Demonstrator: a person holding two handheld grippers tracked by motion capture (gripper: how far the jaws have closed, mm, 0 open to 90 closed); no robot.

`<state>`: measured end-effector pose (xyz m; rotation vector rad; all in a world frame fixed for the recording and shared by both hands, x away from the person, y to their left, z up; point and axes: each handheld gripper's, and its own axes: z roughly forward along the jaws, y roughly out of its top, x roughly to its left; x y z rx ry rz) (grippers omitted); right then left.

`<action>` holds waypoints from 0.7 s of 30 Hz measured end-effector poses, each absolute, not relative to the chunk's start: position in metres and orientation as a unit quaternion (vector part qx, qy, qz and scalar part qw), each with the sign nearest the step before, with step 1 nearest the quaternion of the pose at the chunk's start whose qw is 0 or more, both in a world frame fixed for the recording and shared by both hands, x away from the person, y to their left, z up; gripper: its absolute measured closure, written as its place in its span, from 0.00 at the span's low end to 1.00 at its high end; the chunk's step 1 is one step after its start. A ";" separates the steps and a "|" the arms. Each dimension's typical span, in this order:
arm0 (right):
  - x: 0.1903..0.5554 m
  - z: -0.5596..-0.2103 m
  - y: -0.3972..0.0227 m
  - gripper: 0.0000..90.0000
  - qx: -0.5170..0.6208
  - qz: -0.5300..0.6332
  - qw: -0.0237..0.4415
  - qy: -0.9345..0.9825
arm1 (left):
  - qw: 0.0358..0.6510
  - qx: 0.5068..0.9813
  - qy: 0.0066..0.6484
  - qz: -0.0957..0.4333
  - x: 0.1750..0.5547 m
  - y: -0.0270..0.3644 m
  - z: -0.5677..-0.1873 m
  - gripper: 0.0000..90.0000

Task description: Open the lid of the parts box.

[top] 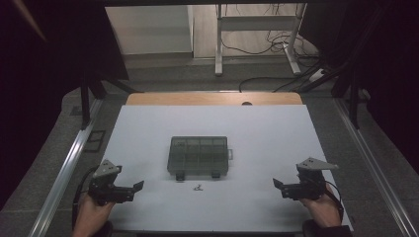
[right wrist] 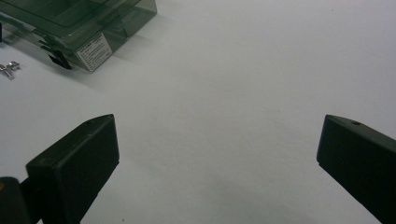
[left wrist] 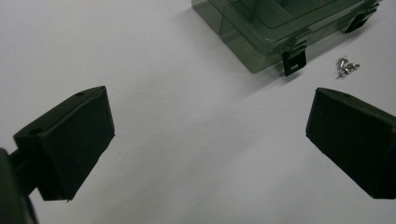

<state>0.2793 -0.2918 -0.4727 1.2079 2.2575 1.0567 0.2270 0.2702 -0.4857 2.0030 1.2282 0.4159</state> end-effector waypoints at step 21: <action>0.289 -0.472 -0.277 0.00 0.400 0.402 0.166 0.807 | 0.389 0.780 0.460 0.167 0.240 0.262 -0.487 0.01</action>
